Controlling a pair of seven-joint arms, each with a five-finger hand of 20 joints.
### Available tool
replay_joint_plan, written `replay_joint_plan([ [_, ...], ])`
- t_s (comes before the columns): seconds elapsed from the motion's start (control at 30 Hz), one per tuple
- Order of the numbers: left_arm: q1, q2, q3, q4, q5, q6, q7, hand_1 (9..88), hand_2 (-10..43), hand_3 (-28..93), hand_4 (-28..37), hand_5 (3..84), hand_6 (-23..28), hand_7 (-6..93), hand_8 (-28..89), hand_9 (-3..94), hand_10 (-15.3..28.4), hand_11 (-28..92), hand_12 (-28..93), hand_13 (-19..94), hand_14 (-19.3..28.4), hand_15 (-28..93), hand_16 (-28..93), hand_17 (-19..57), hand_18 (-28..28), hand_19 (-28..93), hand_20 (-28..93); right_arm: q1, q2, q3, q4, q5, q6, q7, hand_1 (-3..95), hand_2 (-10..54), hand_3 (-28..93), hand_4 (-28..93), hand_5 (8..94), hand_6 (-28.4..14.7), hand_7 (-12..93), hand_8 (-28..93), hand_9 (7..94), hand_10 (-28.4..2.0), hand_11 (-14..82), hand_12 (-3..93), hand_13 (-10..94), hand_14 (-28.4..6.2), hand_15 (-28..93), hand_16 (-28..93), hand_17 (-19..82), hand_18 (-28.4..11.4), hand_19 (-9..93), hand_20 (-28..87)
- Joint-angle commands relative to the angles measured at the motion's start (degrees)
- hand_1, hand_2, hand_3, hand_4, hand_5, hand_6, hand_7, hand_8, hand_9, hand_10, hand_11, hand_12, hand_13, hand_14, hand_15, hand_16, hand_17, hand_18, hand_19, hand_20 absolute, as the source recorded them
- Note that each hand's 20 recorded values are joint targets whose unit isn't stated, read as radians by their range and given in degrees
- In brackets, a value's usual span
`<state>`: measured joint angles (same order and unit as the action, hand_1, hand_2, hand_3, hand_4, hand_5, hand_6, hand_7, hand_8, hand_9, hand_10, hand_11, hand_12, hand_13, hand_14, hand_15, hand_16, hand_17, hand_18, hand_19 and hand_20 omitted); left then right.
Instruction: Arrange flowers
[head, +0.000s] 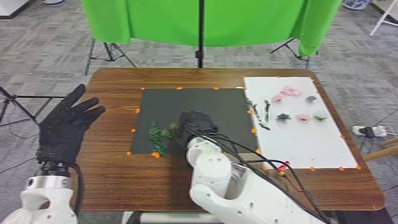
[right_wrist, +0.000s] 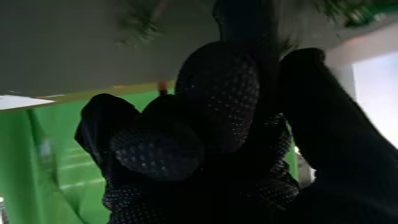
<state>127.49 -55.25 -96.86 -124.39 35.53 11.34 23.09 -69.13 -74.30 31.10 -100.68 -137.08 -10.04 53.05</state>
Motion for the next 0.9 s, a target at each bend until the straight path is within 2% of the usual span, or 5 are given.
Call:
replay_joint_plan([
  [0.03,3.5,-0.32,-0.94,-0.6,-0.28,0.35,0.76,24.0,8.9,76,-23.7,36.9,8.3,9.0,-7,36.2,19.1,27,14,26,26.0,54,-6,-8.3,25.3,49,22,1.2,2.0,-0.7,-1.2,-6.3,1.4,-2.2,34.8,-2.7,73,-27,93.7,0.2,24,-16,93.7,-10.8,53.9,13.1,87,-12.0,76,20,53,-27.5,93,64],
  [0.23,6.0,-0.54,-1.75,-1.1,-1.11,1.1,3.05,24.0,8.9,76,-23.7,36.9,8.4,8.9,-7,36.2,19.1,27,14,26,26.0,54,-6,-8.3,25.3,49,22,2.6,7.2,2.7,-5.7,-2.9,6.9,-0.8,32.6,-3.6,72,-26,93.7,-0.2,21,-15,93.7,-11.1,51.6,14.0,85,-12.3,77,20,52,-27.6,93,64],
  [0.47,5.5,-0.41,-1.09,-0.66,-1.74,1.33,3.95,23.2,9.0,75,-24.5,36.8,8.4,8.8,-7,36.1,19.1,27,14,26,26.0,54,-6,-8.4,25.4,49,22,1.0,15.5,14.0,-8.3,4.5,6.9,5.1,31.9,-3.3,71,-24,77.7,-4.1,10,-11,90.8,-16.3,21.2,15.6,82,-13.5,60,15,45,-28.4,93,48],
  [0.7,5.6,-0.27,-0.91,-0.55,-1.61,1.23,4.0,23.2,9.0,75,-24.6,36.8,8.4,8.8,-7,36.0,19.2,27,14,26,26.0,54,-6,-8.4,25.4,49,22,1.0,20.4,17.9,-4.8,10.6,2.9,10.3,31.4,-5.1,72,-23,61.6,-7.6,8,-10,76.8,-22.2,17.8,13.8,75,-16.3,59,13,41,-28.4,93,40],
  [0.9,5.2,-0.1,-0.16,-0.48,-1.58,0.94,4.26,23.5,9.0,75,-24.3,36.8,8.4,8.8,-7,36.0,19.2,27,14,26,26.1,54,-6,-8.4,25.4,49,22,-0.4,19.8,18.2,-3.8,12.9,-3.4,12.6,30.6,-7.1,71,-23,56.7,-11.2,7,-10,73.4,-23.6,20.6,13.9,72,-17.5,64,11,40,-28.4,93,40],
])
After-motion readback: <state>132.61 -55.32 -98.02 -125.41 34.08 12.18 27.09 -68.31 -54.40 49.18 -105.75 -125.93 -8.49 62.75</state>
